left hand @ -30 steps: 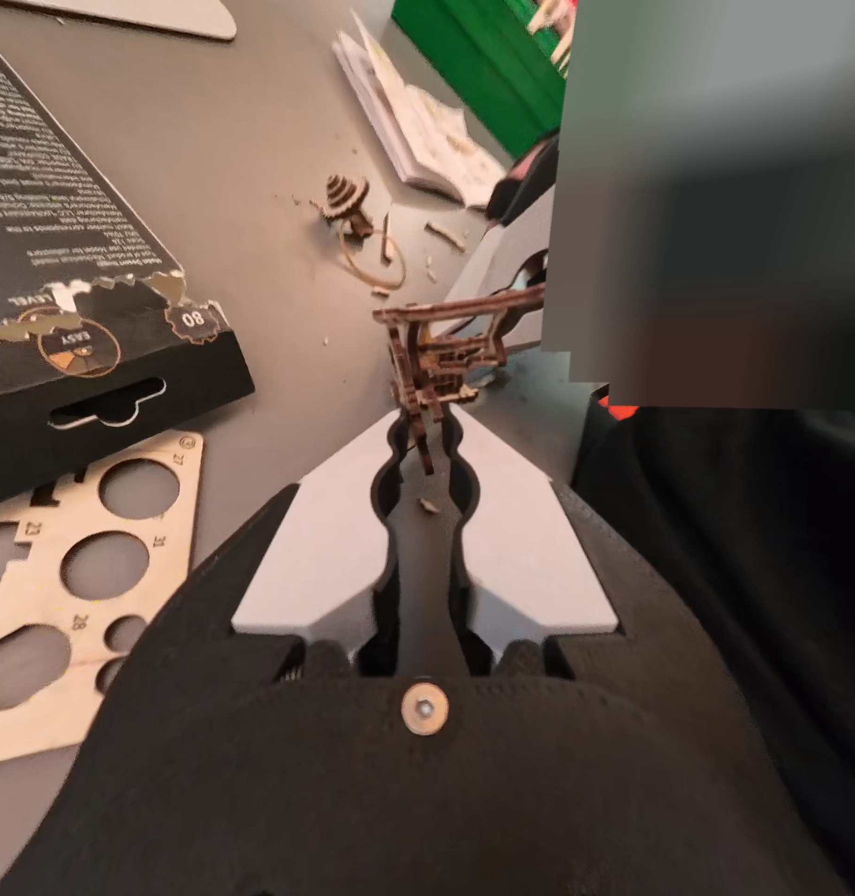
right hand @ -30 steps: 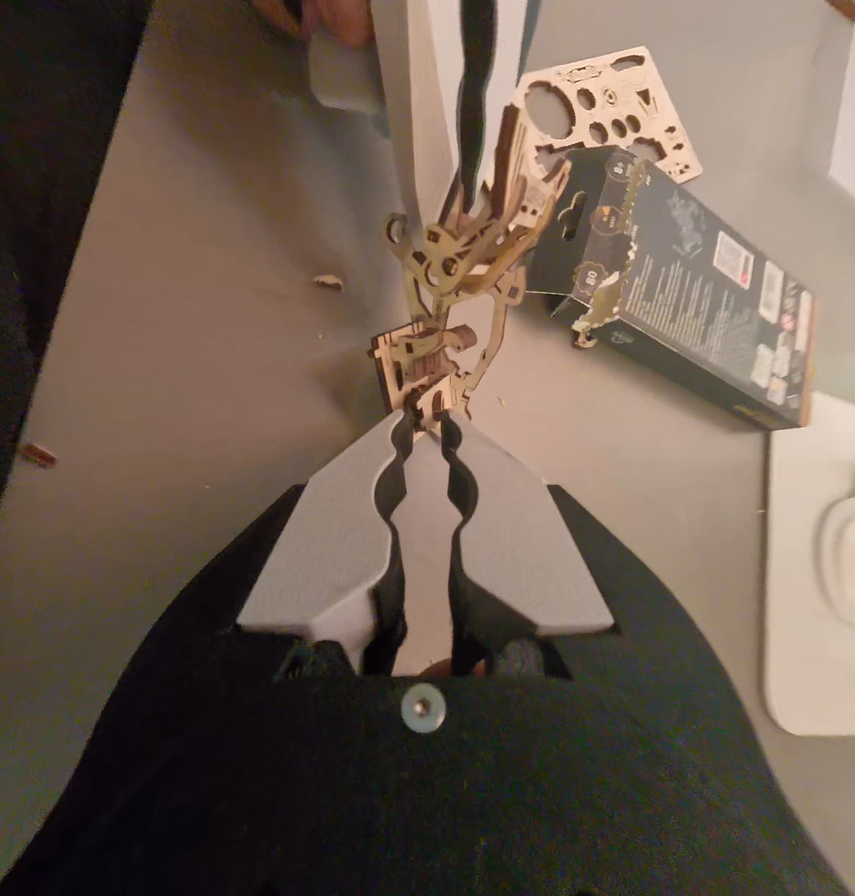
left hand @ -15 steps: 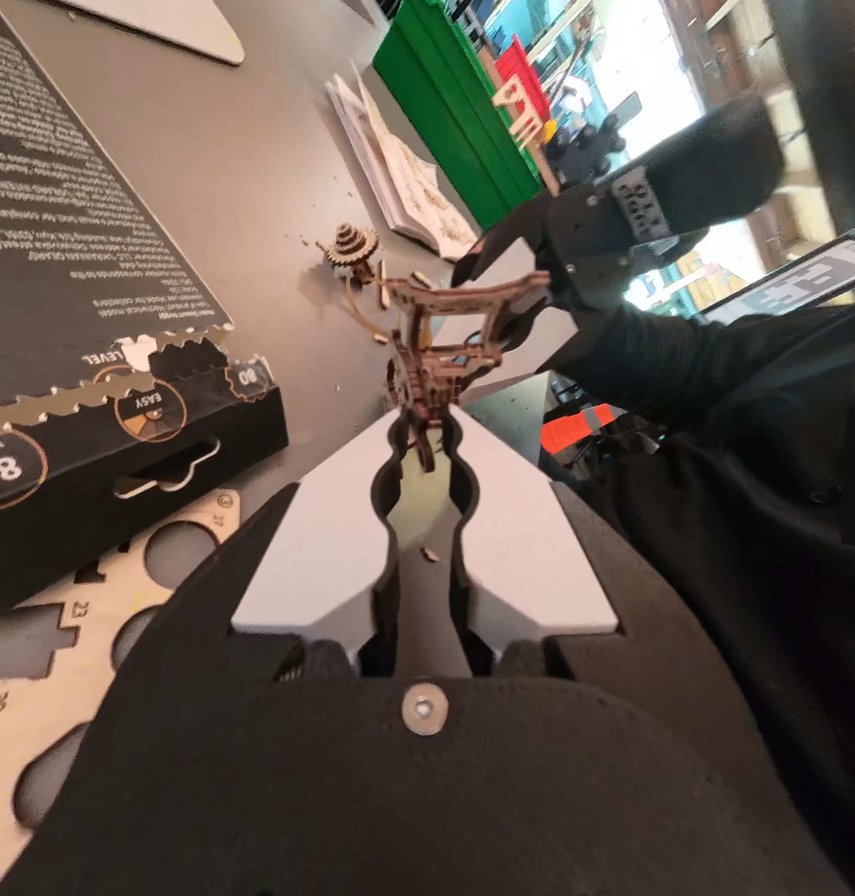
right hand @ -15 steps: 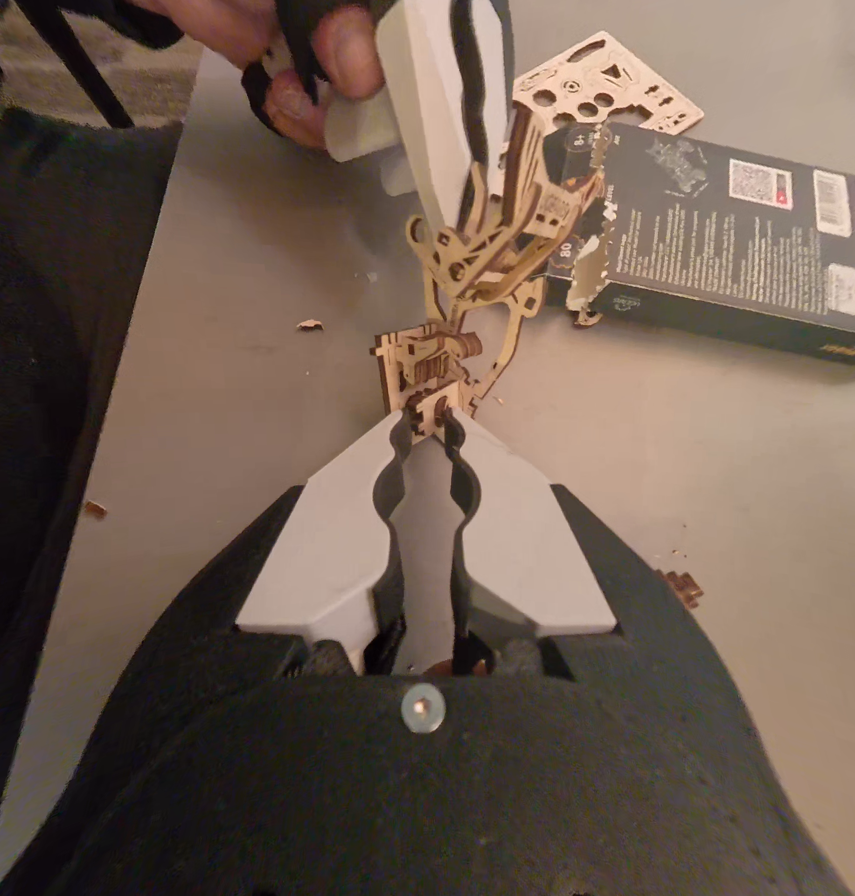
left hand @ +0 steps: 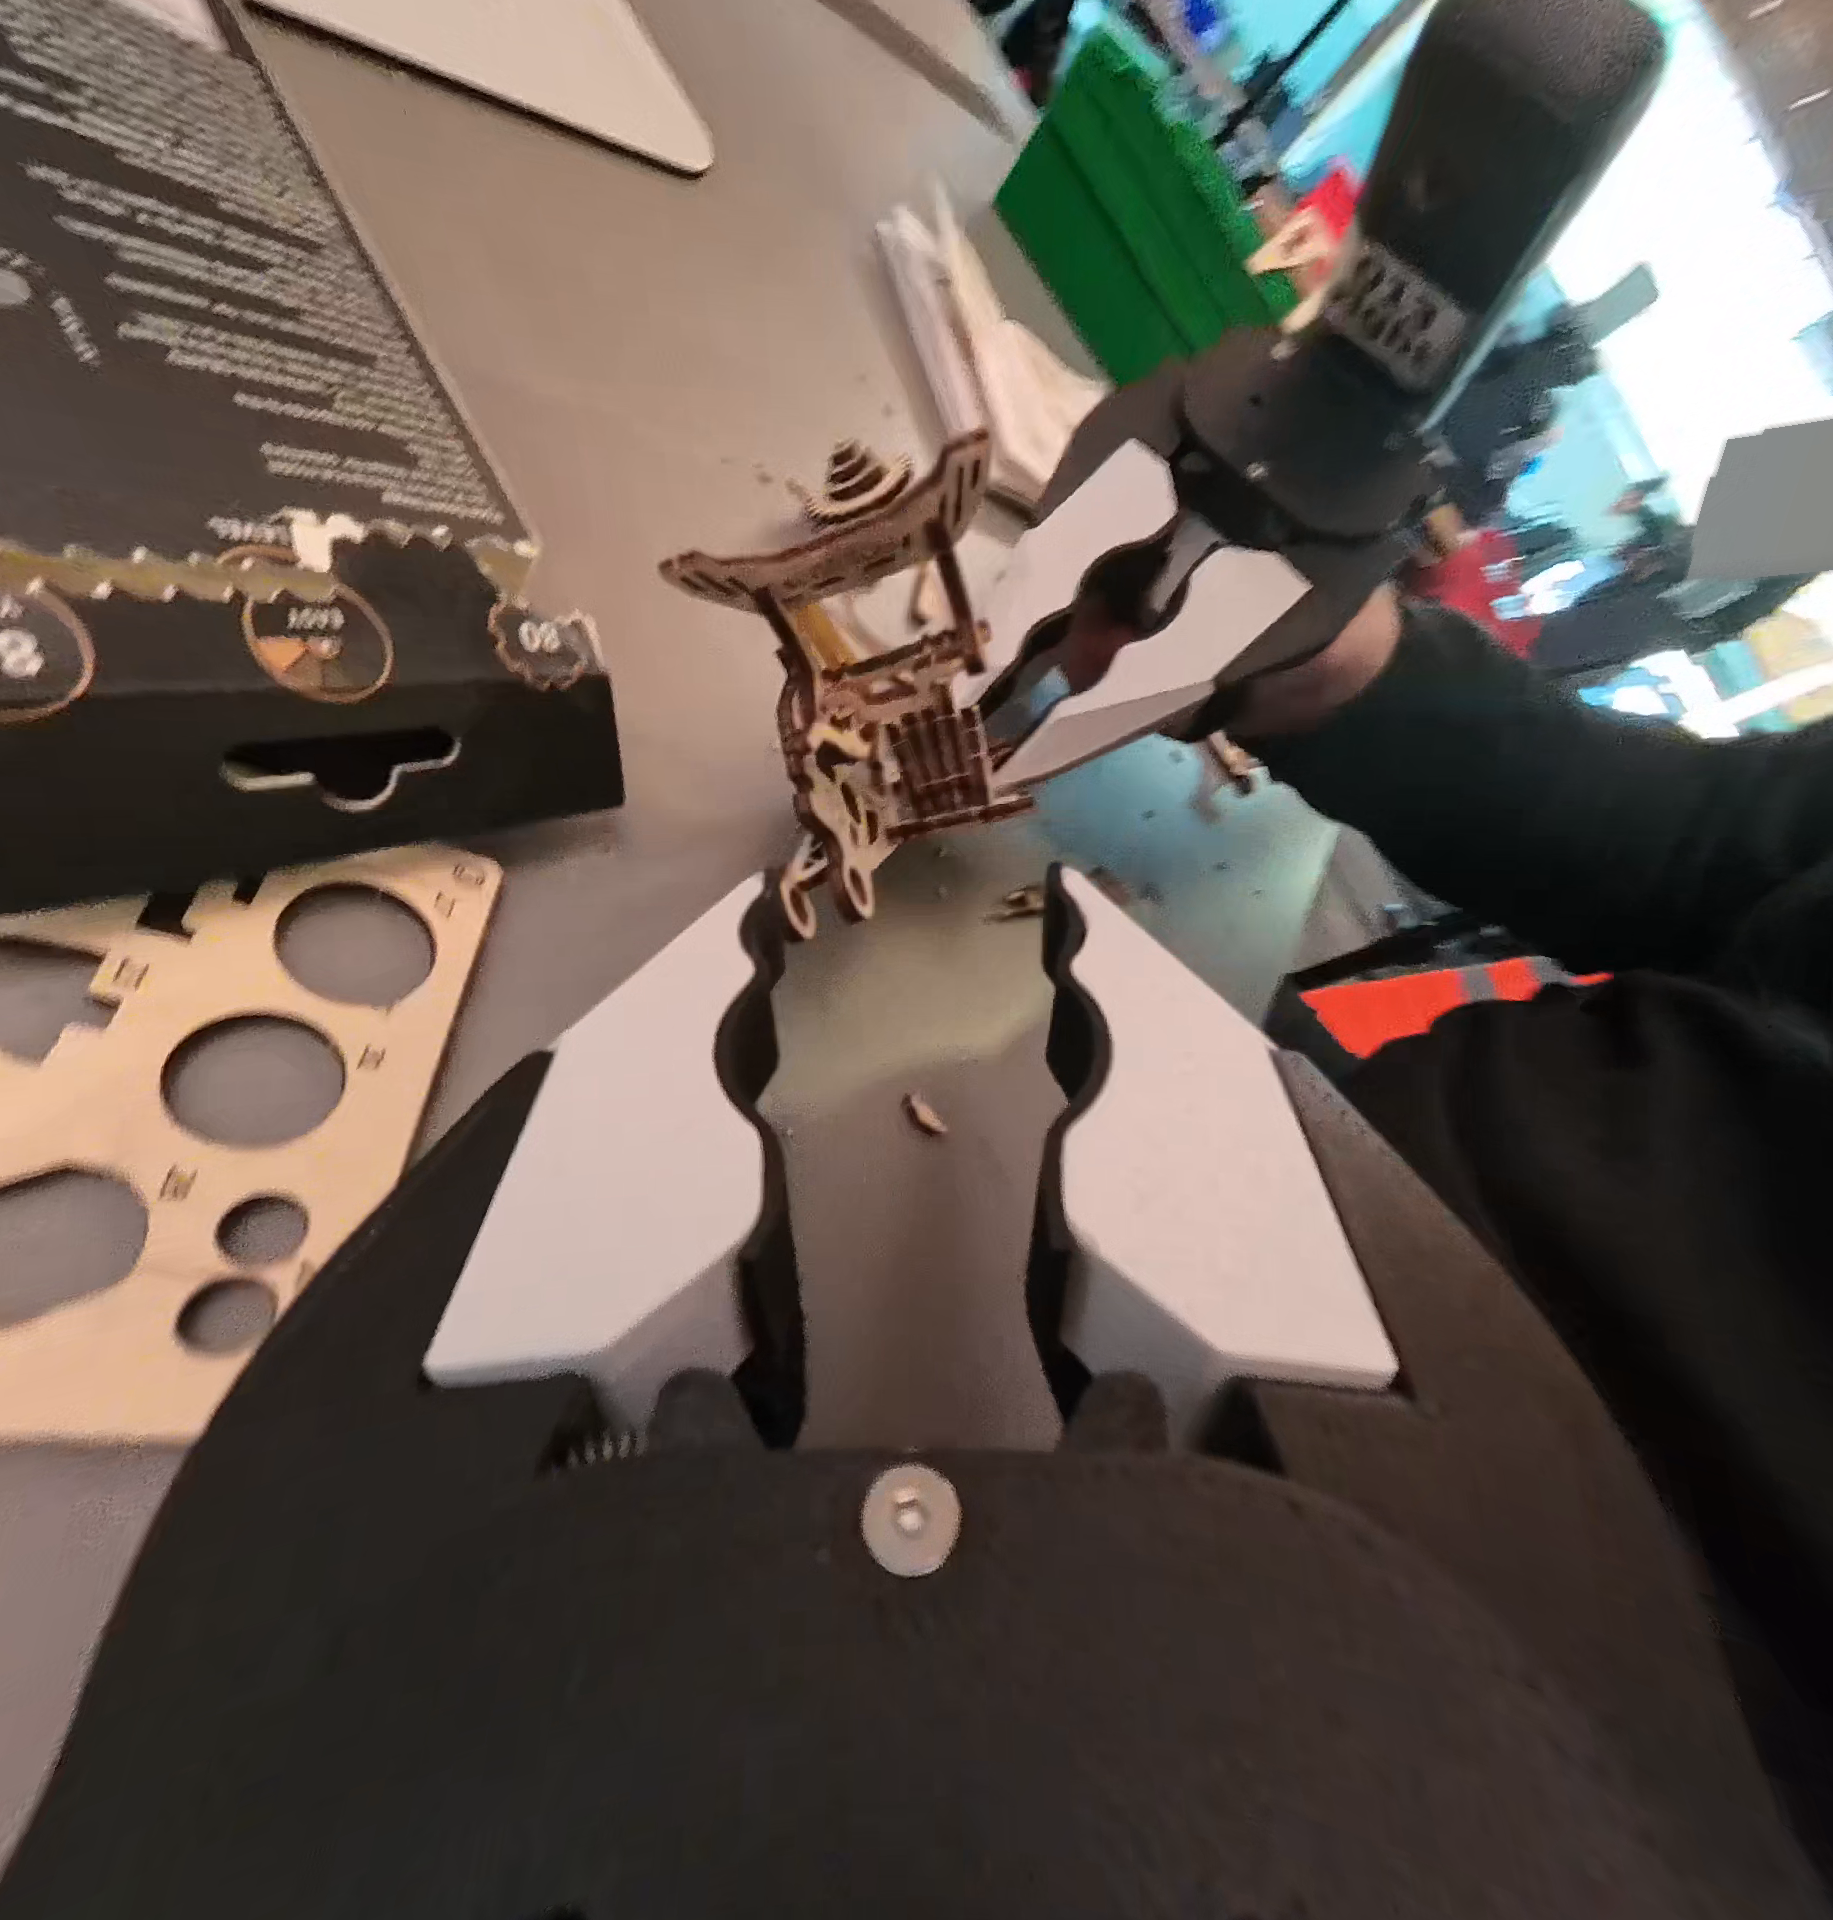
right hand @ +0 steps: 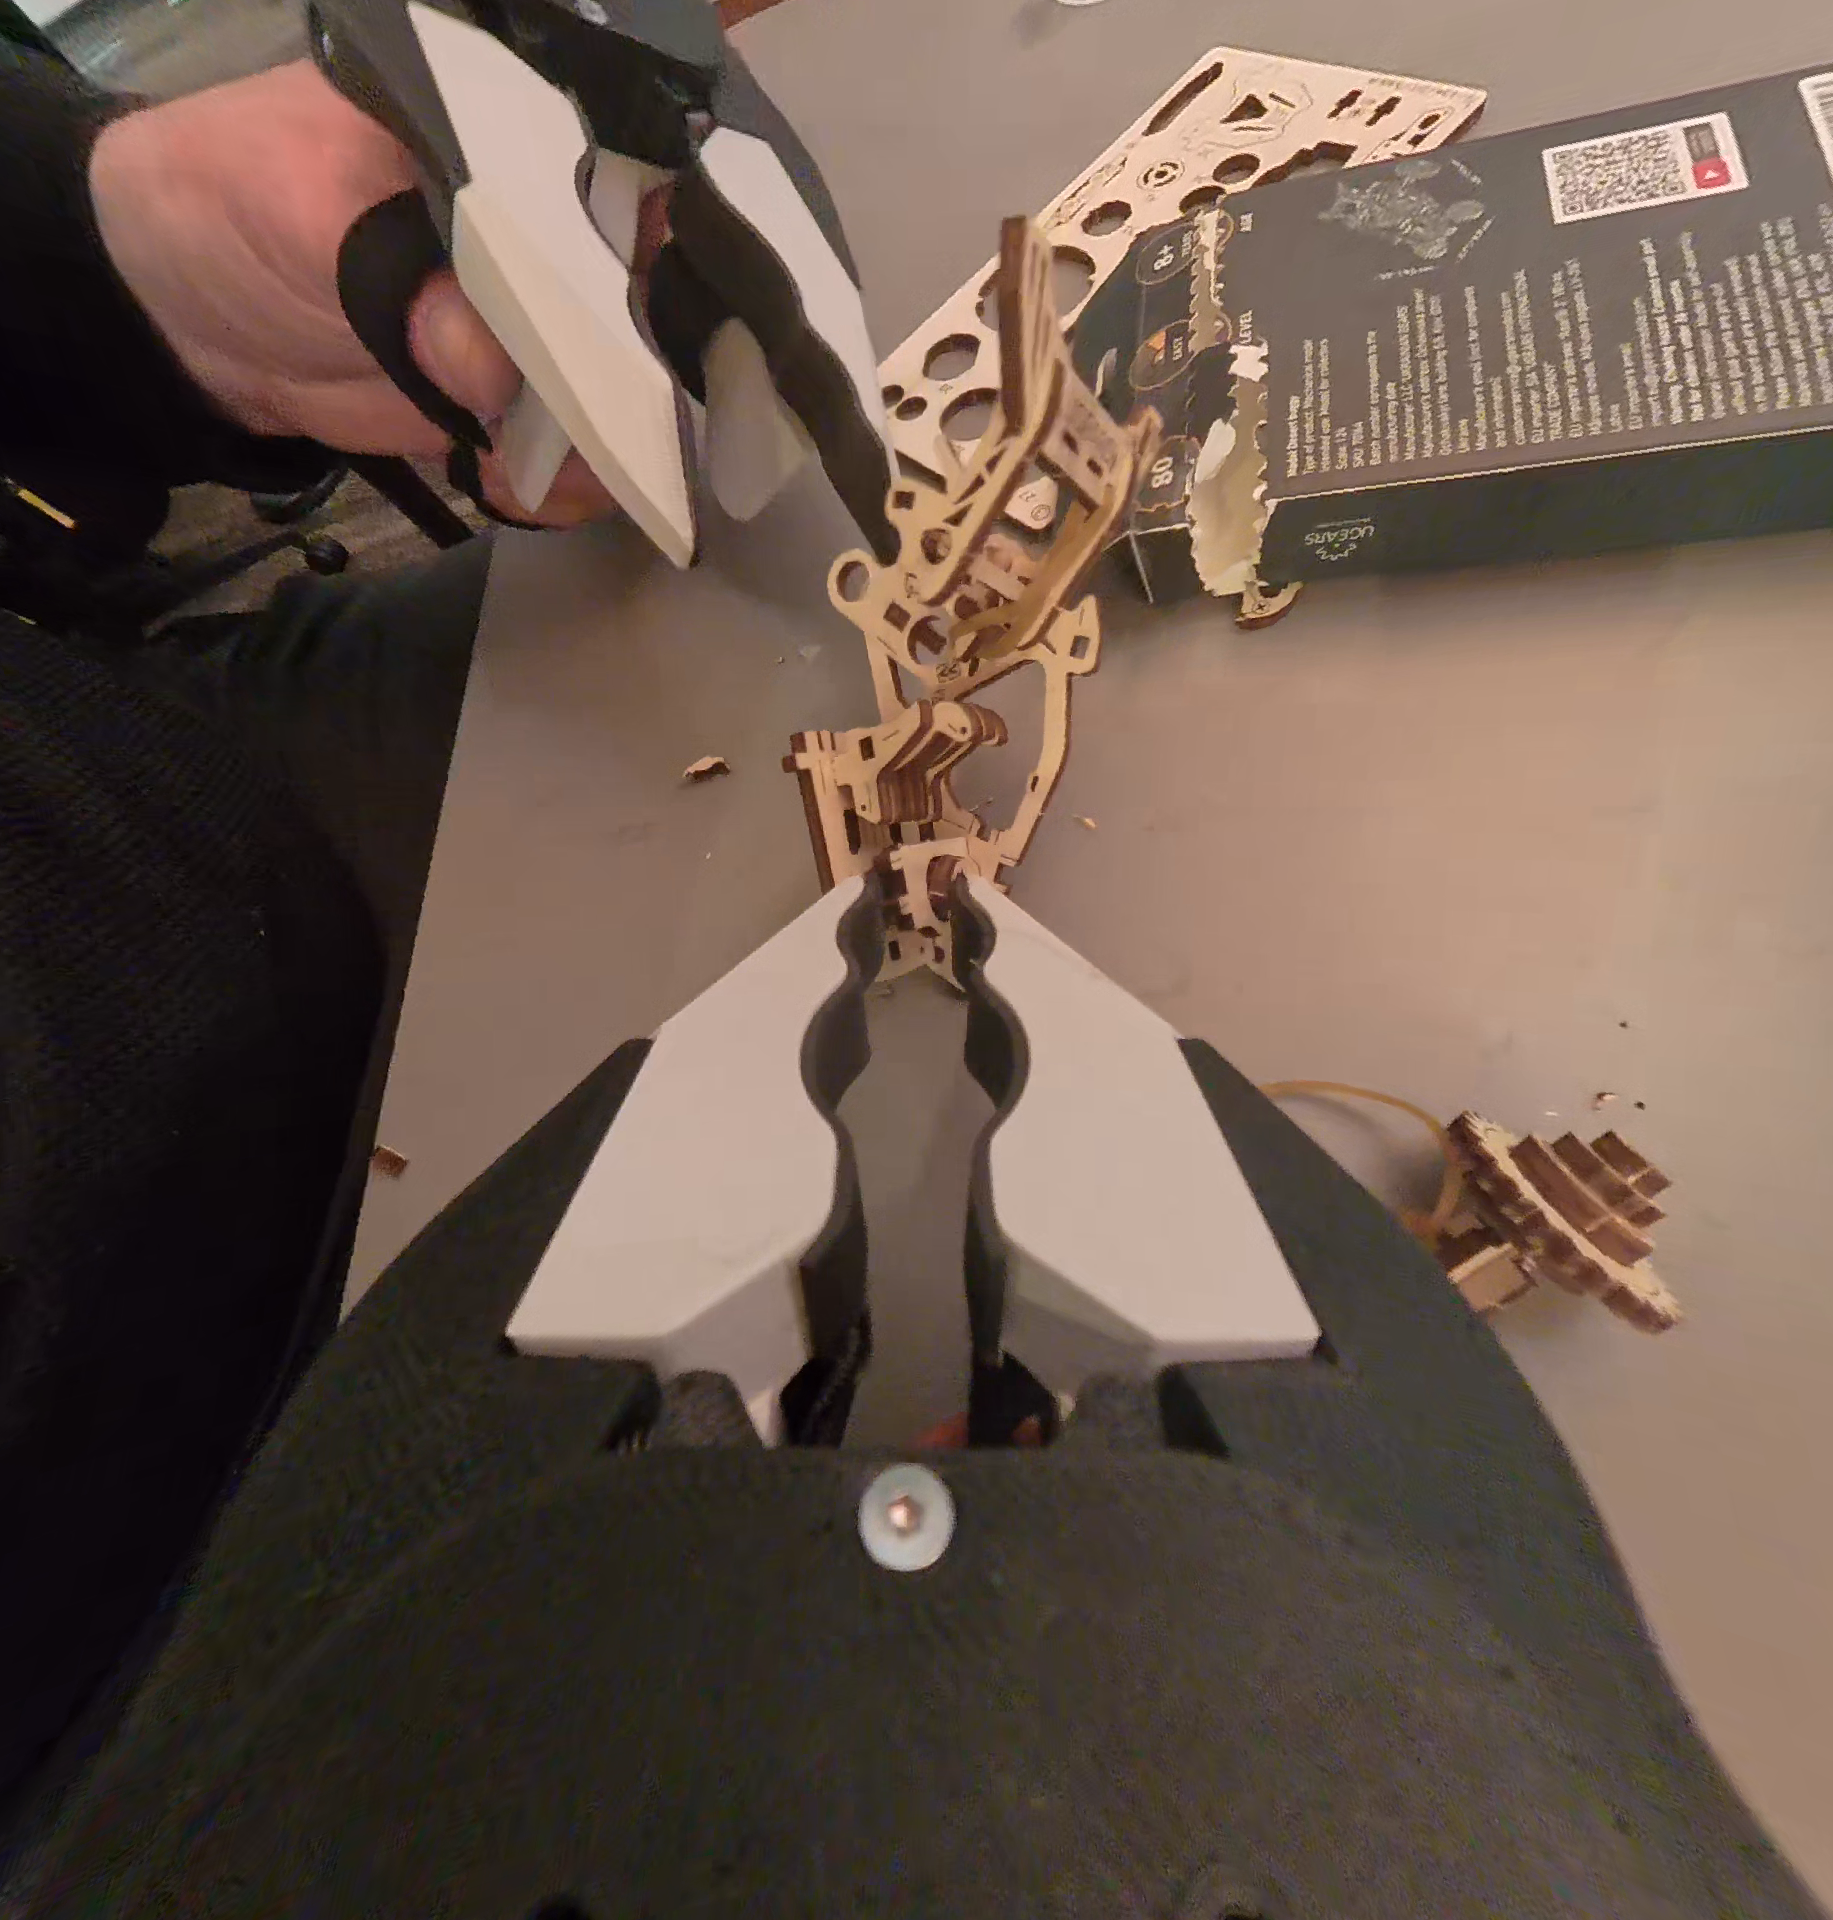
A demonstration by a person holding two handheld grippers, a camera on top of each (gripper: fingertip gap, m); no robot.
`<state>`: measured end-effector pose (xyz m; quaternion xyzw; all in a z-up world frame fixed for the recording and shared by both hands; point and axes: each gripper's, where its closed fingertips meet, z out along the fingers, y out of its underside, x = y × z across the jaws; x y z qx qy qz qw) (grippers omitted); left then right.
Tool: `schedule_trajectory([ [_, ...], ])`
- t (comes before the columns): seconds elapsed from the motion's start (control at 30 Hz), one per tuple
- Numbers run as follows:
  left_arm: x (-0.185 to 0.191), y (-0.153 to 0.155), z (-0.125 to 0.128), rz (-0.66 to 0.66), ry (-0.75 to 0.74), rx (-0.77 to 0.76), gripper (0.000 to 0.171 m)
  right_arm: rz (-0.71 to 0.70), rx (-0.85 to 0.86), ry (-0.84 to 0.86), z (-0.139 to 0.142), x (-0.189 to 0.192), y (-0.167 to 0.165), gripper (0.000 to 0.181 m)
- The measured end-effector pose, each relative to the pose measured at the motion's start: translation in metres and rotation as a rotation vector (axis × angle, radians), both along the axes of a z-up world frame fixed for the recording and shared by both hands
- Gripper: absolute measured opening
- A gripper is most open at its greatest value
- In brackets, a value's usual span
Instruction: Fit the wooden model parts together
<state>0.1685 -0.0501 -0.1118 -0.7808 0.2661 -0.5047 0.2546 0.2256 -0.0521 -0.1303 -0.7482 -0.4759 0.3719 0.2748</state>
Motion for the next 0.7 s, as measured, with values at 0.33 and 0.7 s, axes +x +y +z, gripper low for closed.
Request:
schedule_trajectory([
  [0.33,0.015,0.008,-0.029,0.097,0.463,0.374,0.081,-0.02,-0.052,-0.002,-0.002,-0.007,-0.008,0.009],
  [0.7,0.028,0.013,-0.037,0.048,0.396,0.288,0.069,-0.006,-0.037,0.001,-0.002,0.0,0.0,0.013],
])
